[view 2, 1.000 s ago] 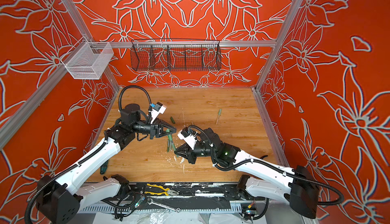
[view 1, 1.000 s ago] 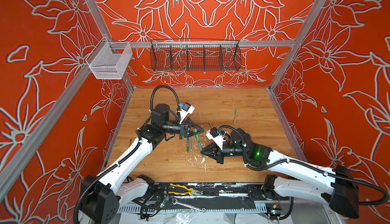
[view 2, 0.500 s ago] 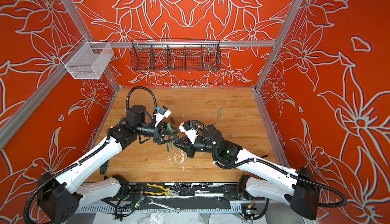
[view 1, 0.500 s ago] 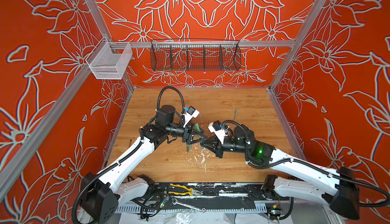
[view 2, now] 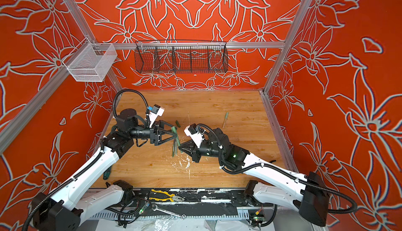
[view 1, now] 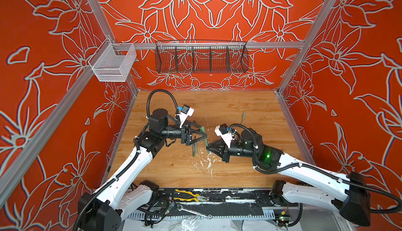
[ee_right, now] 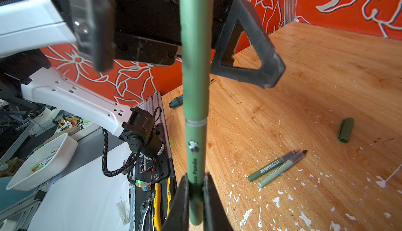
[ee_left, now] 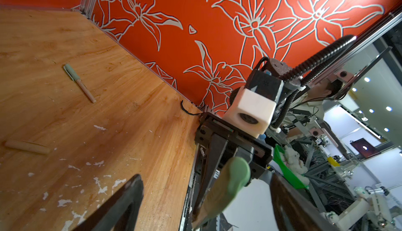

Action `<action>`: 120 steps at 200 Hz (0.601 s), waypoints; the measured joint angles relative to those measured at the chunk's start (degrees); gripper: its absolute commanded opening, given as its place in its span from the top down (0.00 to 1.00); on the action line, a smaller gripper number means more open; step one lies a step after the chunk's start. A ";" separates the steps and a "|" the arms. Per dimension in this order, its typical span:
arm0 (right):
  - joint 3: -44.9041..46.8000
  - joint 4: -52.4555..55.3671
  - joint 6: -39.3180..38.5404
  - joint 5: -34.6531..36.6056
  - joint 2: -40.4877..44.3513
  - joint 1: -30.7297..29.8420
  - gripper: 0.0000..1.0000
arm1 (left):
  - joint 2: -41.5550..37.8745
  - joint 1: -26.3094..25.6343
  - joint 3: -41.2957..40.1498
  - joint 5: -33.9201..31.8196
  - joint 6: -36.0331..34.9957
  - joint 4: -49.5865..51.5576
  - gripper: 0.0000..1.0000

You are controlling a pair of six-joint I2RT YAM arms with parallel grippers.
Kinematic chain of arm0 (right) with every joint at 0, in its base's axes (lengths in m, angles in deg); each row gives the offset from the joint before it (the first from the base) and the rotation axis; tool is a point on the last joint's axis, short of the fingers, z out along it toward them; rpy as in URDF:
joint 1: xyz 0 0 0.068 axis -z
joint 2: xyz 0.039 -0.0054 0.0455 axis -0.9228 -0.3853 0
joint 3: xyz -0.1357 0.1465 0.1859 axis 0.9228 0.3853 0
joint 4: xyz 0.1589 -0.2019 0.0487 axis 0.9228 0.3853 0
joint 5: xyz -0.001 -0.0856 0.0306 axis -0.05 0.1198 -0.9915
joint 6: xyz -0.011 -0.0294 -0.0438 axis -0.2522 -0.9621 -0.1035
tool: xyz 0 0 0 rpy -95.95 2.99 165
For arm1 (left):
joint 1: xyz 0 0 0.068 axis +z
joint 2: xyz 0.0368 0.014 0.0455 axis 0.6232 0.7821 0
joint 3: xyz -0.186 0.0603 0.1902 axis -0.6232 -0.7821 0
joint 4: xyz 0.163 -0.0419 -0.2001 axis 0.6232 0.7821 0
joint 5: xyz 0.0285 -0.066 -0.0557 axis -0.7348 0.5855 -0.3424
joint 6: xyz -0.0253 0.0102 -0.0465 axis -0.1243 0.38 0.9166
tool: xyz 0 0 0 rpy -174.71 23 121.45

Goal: Insert pens into pen caps
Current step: Put on the pen cap to the pen.

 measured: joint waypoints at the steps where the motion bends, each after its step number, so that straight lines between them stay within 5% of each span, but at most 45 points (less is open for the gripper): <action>1: 0.00 0.00 0.00 0.02 0.00 0.00 1.00 | 0.02 0.00 -0.02 0.02 0.02 0.00 0.19; 26: -0.37 0.11 0.17 0.28 0.02 0.00 1.00 | 1.31 -0.15 -0.28 0.24 0.55 -0.63 0.35; 56: -1.27 0.24 0.42 0.50 0.24 0.37 1.00 | 2.60 -1.07 -0.37 0.70 0.22 -0.83 0.38; 83: -1.68 0.48 1.07 1.14 0.24 0.39 1.00 | 2.93 -1.57 -0.35 1.36 -0.48 -0.79 0.67; 120: -1.70 0.83 1.88 1.46 0.24 0.87 1.00 | 2.91 -1.81 -0.31 1.79 -0.39 -0.92 0.74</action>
